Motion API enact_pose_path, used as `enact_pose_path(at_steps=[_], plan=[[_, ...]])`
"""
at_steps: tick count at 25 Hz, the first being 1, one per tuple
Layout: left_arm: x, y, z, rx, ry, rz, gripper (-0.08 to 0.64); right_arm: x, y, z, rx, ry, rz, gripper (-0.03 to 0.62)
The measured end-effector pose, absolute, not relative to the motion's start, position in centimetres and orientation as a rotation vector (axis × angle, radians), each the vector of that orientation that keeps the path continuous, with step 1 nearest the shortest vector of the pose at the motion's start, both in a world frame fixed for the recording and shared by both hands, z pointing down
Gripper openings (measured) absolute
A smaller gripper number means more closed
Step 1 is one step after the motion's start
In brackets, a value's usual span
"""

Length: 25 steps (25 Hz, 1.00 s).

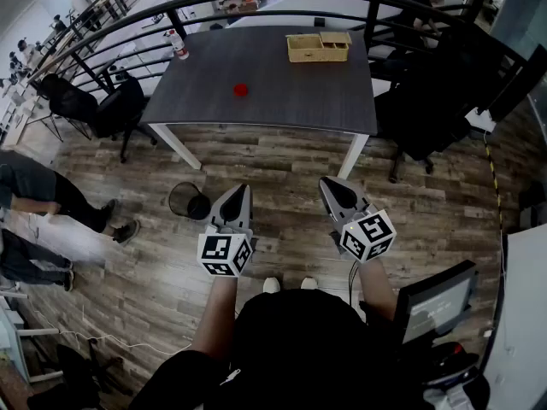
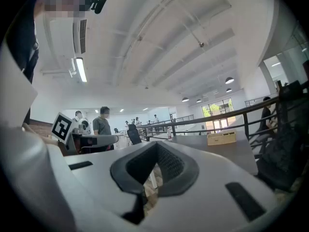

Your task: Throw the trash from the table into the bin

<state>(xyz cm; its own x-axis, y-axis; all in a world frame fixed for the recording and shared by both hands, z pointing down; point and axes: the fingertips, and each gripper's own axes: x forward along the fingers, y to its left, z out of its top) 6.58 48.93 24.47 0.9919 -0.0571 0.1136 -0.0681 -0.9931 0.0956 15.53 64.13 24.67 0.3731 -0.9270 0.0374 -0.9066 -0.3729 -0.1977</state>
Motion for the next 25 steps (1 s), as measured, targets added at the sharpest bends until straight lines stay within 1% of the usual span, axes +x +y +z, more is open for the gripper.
enact_pose_path(at_steps=[18, 25], plan=[[6.3, 52.1, 24.8, 3.039, -0.16, 0.203, 0.009, 15.6, 67.7, 25.3, -2.353, 1.73, -0.267, 0.008], [6.4, 51.3, 24.3, 3.057, -0.182, 0.177, 0.009, 16.0, 67.7, 25.1, -2.349, 1.727, -0.253, 0.008]])
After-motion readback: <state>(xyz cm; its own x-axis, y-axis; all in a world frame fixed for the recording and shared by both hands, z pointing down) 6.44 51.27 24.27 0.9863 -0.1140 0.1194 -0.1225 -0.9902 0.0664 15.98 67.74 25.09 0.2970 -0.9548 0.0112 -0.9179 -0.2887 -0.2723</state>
